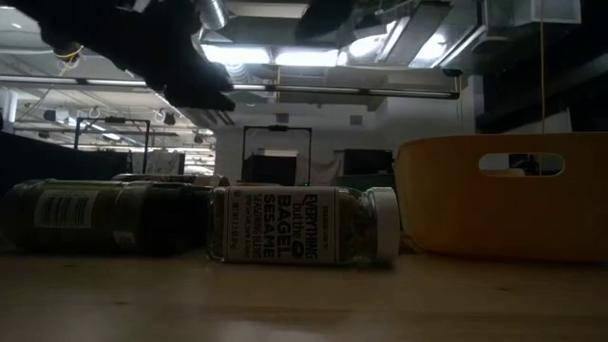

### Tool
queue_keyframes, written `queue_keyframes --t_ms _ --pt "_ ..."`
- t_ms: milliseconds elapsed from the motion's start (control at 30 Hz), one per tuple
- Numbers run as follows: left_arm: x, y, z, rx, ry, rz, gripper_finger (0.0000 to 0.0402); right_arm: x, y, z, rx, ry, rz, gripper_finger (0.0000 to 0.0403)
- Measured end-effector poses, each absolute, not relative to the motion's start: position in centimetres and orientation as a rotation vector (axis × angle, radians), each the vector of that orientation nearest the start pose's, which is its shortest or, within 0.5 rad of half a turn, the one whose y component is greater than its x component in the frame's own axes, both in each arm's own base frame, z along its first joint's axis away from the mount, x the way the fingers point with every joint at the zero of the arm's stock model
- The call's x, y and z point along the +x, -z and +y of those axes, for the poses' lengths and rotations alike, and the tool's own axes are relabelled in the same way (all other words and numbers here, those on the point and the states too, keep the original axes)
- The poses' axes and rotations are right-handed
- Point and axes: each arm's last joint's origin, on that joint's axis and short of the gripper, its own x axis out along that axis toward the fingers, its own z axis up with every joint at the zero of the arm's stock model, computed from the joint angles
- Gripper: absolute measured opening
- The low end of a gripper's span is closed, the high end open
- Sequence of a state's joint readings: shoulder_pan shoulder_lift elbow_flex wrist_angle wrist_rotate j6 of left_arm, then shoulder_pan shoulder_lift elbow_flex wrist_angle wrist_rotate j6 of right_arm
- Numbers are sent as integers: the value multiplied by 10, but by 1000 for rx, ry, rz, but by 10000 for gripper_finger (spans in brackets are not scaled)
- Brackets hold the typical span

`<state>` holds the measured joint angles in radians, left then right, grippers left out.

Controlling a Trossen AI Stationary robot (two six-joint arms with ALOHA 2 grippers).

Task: Sort spices by type
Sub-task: Put the yellow seasoning can into the top yellow bin

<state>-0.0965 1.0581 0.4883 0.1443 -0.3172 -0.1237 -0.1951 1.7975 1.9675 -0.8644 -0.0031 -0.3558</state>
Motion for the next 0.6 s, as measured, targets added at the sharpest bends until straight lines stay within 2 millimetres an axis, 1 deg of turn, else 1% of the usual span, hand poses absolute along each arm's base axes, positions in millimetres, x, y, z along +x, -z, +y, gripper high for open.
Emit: queue_keyframes --t_ms 100,200,367,467,600 --pt "224 -212 -7 -10 -271 519 320 362 -412 -54 -255 26 727 270" --pt "231 -210 2 -2 -314 632 320 350 -416 -36 -217 -7 770 270" --pt "238 -202 14 2 -363 773 320 336 -413 -9 -186 -69 879 270" --pt "238 -194 18 -5 -361 844 320 331 -408 4 -179 -102 951 270" --pt "237 -186 21 -7 -374 914 320 328 -399 21 -185 -124 997 270"
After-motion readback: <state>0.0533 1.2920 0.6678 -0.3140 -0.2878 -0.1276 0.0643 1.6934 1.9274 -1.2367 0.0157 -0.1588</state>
